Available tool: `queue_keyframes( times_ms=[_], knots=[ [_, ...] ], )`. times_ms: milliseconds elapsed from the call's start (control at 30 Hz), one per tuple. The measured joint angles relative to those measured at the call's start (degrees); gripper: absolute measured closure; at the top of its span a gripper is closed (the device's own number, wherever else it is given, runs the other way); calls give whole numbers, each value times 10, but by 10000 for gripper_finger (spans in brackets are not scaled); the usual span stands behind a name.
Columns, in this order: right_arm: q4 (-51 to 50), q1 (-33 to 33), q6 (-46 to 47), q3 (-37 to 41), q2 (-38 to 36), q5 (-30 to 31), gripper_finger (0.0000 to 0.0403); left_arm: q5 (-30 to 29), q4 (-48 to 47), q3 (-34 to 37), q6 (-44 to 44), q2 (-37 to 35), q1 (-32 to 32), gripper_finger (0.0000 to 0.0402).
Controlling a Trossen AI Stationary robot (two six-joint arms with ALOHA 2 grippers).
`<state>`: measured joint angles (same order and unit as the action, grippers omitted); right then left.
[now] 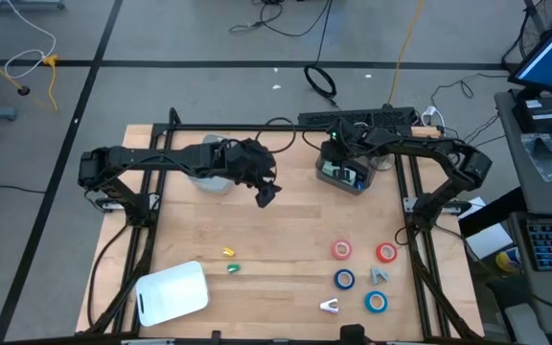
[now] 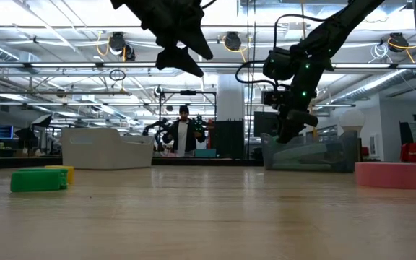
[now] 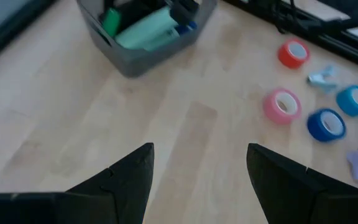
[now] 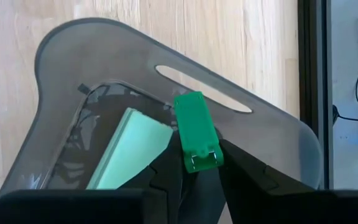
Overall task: Pick and place Stapler, Stapler remover, tape
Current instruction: Put the top small green stapler into the black bin, then put the small yellow stapler into the black bin
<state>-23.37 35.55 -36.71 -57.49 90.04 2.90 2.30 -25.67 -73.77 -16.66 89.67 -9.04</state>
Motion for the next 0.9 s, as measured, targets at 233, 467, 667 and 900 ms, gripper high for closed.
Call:
queue_keyframes(
  times_ms=[233,467,667,900],
  knots=[
    [0,0,0,0,0,0,308,-27,20,0,0,0,0,146],
    [0,0,0,0,0,0,308,-27,19,0,0,0,0,146],
    [-2,0,0,0,0,0,300,-27,19,0,-1,0,0,146],
    [-5,0,0,0,0,3,266,-27,19,0,-1,0,0,146]
  ],
)
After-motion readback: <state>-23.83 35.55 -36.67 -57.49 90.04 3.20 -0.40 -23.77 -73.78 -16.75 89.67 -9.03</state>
